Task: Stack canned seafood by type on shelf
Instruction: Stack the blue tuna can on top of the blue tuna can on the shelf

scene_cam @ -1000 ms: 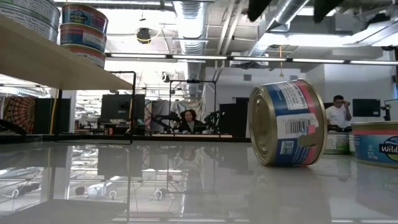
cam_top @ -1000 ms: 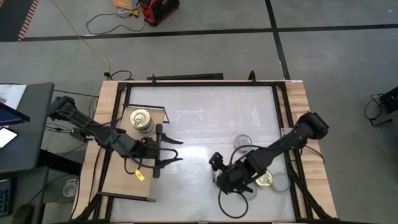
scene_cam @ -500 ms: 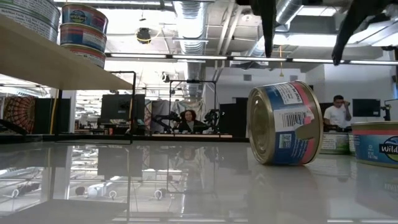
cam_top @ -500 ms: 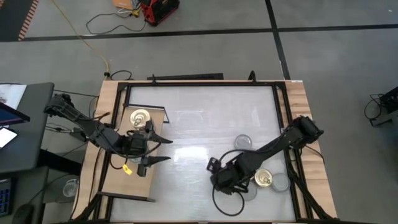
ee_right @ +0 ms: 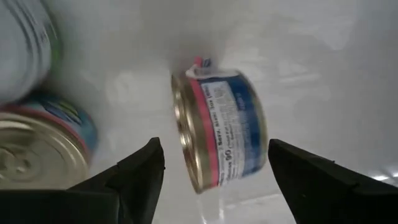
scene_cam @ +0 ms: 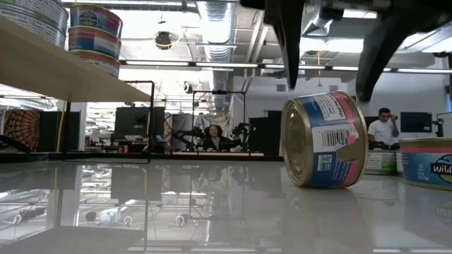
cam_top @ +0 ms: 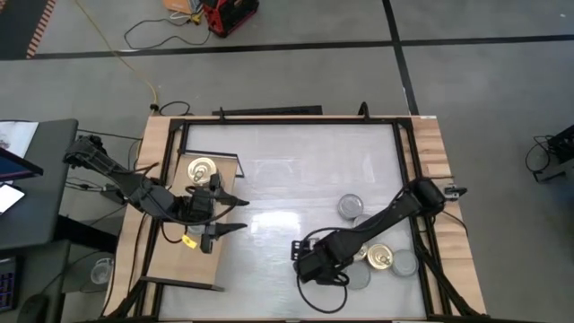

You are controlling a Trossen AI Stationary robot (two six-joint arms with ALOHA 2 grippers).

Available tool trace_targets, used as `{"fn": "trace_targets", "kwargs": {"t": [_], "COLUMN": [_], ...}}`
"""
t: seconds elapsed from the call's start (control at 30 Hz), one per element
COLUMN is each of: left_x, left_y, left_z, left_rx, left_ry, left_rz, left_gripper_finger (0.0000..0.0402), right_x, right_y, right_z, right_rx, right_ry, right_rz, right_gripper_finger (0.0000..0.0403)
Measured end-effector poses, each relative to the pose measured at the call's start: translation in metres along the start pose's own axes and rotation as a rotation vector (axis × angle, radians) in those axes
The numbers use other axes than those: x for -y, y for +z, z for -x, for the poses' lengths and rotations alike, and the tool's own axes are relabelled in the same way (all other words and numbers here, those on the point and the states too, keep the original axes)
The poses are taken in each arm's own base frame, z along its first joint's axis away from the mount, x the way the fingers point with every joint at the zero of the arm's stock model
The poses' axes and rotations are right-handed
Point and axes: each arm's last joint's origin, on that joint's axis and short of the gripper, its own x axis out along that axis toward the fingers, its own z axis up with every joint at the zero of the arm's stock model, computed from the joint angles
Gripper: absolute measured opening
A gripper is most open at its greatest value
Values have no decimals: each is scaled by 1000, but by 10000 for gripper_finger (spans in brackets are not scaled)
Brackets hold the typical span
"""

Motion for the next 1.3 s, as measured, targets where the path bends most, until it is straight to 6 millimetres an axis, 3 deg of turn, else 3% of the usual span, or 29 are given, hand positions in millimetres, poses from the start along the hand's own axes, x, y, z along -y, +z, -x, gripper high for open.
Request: {"fn": "trace_targets", "kwargs": {"t": [0.23, 0.6, 0.83, 1.03, 1.3], "left_x": [0, -1, -1, -1, 1], "left_y": [-1, -3, -3, -3, -7], "left_z": [0, 0, 0, 0, 0], "left_rx": [-6, -22, -23, -26, -64], "left_ry": [4, 7, 7, 7, -52], "left_rz": [-4, -11, -14, -44, -172], "left_gripper_finger": [240, 240, 240, 240, 240], "right_x": [6, 8, 17, 20, 23], "right_y": [3, 0, -13, -22, -31], "right_z": [-4, -5, -10, -40, -34], "right_rx": [-20, 44, 117, 82, 86], "right_ry": [-67, -32, 5, 112, 109], "right_rz": [32, 24, -44, -115, -187], "right_gripper_finger": [325, 353, 329, 311, 258]}}
